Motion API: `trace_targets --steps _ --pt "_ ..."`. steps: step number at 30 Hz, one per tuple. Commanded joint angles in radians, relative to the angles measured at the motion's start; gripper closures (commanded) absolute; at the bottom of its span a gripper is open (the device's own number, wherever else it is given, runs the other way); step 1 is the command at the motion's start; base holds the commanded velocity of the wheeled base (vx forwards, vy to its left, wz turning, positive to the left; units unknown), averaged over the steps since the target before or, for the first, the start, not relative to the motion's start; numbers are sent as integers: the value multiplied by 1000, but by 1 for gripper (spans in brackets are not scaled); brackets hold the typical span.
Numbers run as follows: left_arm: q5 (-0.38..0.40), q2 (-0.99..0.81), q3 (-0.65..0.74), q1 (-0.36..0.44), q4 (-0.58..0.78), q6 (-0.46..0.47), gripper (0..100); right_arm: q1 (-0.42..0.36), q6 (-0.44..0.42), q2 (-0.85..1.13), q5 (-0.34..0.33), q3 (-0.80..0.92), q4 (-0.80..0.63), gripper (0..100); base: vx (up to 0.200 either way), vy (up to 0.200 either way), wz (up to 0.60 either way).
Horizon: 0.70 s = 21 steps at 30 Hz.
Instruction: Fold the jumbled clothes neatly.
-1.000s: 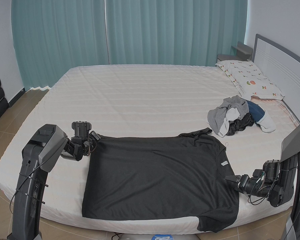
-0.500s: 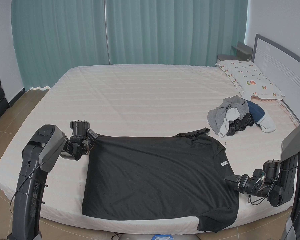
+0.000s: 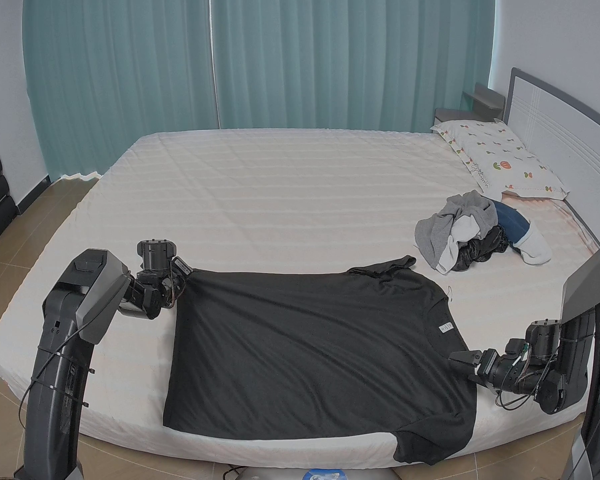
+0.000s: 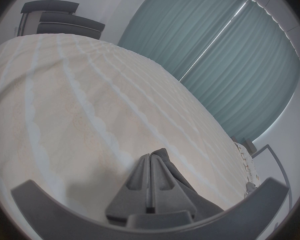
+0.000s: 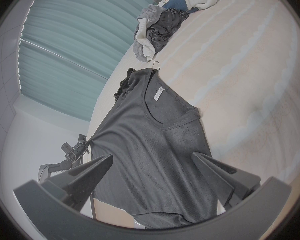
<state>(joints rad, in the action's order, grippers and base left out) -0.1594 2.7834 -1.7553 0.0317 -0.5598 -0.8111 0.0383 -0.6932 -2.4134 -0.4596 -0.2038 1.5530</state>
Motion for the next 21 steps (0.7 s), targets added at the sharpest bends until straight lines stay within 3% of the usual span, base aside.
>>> trace_targets --steps 1,18,19,21 --pt "0 -4 -4 -12 0 -3 100 0 0 -1 -1 0 9 0 0 0 0" --pt "3 -5 -6 -10 9 -10 100 0 0 -3 -1 0 9 0 0 0 0" --pt "3 -8 -3 -9 9 -10 0 0 0 -3 -1 0 9 0 0 0 0" --pt "4 -10 0 -9 11 -11 0 0 0 -3 -1 0 9 0 0 0 0"
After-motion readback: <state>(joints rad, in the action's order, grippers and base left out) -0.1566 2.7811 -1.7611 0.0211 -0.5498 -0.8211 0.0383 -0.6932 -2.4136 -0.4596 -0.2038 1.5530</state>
